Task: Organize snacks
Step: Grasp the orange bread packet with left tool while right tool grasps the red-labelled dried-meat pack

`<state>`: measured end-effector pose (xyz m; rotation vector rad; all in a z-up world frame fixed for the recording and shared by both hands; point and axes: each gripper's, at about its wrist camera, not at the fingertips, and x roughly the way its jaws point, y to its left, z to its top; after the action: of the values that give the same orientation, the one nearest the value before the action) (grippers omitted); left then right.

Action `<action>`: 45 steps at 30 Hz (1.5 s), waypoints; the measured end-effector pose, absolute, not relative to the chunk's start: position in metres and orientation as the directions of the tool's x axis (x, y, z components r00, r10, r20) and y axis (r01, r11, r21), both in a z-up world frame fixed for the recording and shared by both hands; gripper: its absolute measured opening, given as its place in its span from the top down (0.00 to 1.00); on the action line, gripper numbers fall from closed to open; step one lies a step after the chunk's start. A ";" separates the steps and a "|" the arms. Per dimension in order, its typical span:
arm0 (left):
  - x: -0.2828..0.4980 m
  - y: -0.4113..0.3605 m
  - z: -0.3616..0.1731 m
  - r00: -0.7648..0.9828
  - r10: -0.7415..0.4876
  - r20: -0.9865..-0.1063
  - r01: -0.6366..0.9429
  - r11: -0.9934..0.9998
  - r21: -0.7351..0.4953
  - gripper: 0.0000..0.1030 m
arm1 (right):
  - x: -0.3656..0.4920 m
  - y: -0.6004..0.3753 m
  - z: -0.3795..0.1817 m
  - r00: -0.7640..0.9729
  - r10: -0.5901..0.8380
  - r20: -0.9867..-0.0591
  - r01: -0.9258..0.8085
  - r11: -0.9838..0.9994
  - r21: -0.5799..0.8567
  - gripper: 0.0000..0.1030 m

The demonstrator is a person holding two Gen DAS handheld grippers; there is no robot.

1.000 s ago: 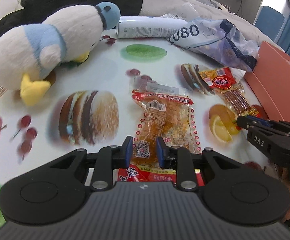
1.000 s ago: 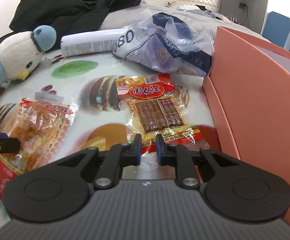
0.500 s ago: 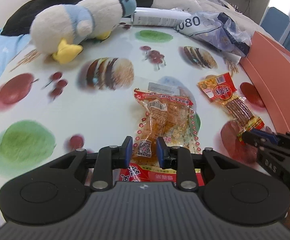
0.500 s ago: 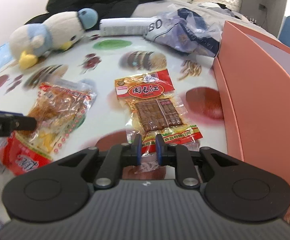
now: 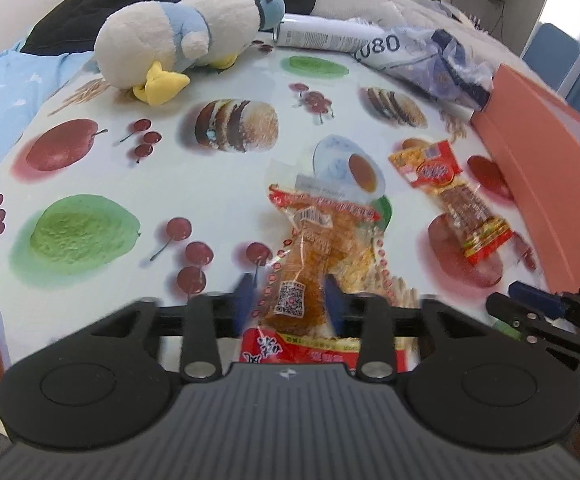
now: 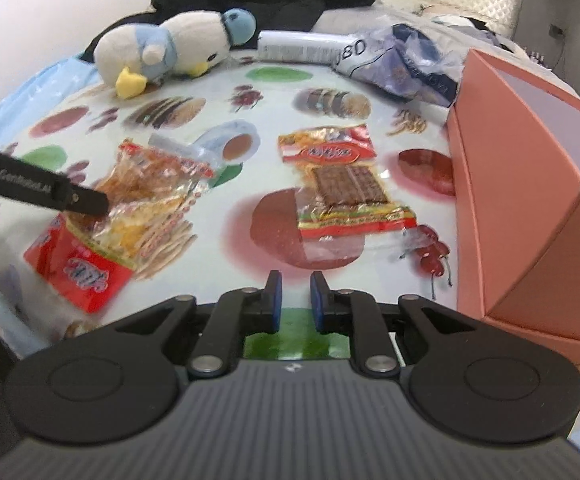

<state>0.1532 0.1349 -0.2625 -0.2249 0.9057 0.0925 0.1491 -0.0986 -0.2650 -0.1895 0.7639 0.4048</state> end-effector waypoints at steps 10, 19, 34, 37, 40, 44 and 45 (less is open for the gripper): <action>0.169 0.132 -0.258 0.639 -0.068 -0.766 -0.144 0.968 -0.206 0.09 | 0.175 -0.108 -0.245 0.730 0.312 -0.608 -0.397 0.918 -0.005 0.15; 0.181 0.125 -0.272 0.622 -0.094 -0.777 -0.110 0.972 -0.205 0.09 | 0.218 -0.090 -0.259 0.712 0.287 -0.641 -0.382 0.924 -0.011 0.14; 0.189 0.097 -0.289 0.615 0.019 -0.789 -0.067 0.997 -0.028 0.17 | 0.266 -0.091 -0.288 0.613 0.289 -0.736 -0.393 0.919 0.034 0.00; 0.189 0.096 -0.289 0.620 0.037 -0.784 -0.078 0.997 -0.014 0.24 | 0.267 -0.091 -0.287 0.591 0.300 -0.749 -0.409 0.912 0.043 0.03; 0.188 0.095 -0.289 0.623 0.064 -0.779 -0.101 0.995 0.001 0.34 | 0.265 -0.089 -0.284 0.570 0.340 -0.748 -0.462 0.886 0.050 0.20; 0.185 0.091 -0.288 0.630 0.076 -0.773 -0.099 0.995 0.017 0.49 | 0.256 -0.078 -0.279 0.554 0.362 -0.750 -0.513 0.858 0.035 0.38; 0.185 0.089 -0.288 0.631 0.076 -0.772 -0.097 0.995 0.018 0.54 | 0.256 -0.076 -0.278 0.550 0.364 -0.752 -0.523 0.852 0.031 0.41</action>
<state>0.1850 0.0891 -0.2877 -0.0258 0.8821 0.0989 0.2555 -0.0758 -0.2776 -0.2062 0.8373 0.5293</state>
